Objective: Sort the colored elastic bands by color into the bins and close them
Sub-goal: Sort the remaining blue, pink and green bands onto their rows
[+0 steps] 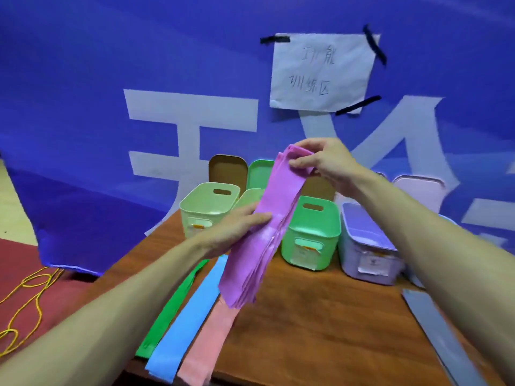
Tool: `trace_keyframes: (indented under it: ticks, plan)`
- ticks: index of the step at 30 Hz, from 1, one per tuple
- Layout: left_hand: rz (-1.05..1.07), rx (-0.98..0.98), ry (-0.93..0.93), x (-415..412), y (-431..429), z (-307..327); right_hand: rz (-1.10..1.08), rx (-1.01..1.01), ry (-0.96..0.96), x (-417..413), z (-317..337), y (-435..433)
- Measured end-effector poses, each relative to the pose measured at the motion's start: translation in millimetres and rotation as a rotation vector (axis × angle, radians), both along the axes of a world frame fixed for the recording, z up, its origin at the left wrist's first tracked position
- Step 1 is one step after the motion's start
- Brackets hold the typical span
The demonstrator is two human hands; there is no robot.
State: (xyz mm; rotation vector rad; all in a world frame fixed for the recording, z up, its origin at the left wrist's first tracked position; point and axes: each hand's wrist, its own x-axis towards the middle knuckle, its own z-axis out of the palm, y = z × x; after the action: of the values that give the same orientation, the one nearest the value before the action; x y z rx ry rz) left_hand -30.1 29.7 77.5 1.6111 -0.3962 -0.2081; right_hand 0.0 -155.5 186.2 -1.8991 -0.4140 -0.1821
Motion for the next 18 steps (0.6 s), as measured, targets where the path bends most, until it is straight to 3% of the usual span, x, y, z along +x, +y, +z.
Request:
trace_keyframes:
  ticks: [9, 15, 18]
  plan:
    - [-0.088, 0.166, -0.098, 7, -99, -26, -0.122, -0.147, -0.056, -37, -24, -106]
    - [-0.114, 0.294, -0.075, 12, -137, -35, -0.149, -0.245, -0.048, -58, -46, -157]
    - [-0.267, 0.304, 0.009, 5, -151, -38, -0.177, -0.229, -0.017, -58, -52, -173]
